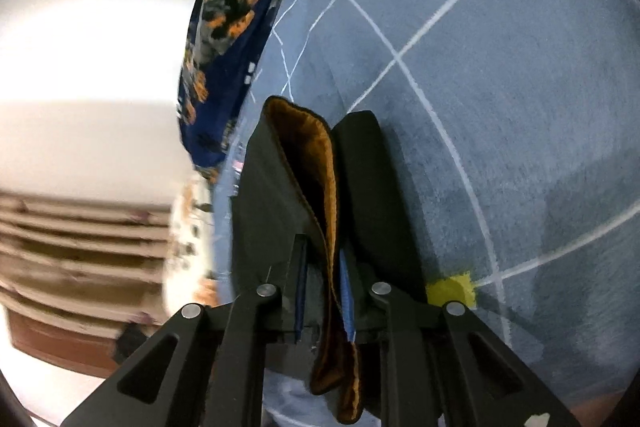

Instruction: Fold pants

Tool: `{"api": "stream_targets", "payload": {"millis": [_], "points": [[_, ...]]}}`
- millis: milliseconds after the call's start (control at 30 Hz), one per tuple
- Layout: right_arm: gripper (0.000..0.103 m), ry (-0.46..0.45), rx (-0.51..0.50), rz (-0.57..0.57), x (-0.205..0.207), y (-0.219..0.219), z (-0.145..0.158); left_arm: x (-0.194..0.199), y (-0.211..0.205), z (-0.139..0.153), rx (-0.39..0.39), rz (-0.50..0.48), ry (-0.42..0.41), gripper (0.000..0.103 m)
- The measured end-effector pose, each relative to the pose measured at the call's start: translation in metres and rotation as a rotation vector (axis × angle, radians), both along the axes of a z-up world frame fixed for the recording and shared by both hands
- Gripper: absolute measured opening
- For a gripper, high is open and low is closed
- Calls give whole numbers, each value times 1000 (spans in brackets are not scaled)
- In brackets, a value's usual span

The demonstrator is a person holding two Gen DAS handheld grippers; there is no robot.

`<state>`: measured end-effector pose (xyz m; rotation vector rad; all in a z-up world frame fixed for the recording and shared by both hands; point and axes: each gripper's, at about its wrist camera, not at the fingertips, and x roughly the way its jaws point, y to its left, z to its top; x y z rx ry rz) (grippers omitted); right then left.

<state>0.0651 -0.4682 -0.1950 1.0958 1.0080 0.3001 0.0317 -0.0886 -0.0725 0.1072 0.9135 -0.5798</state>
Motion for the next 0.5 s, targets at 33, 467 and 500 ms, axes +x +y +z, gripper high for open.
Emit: {"api": "stream_targets", "payload": {"millis": [33,467,500], "points": [[9,-1,1,-8,-1,-1,0,0,0,0,1,0,1,73],[10,33,106,-66,-13,-29,-18,6,-1,-11,11,-7,46,76],[11,37,103,-78,-15,-32,-16,7,-1,-11,11,-9,49,76]]}}
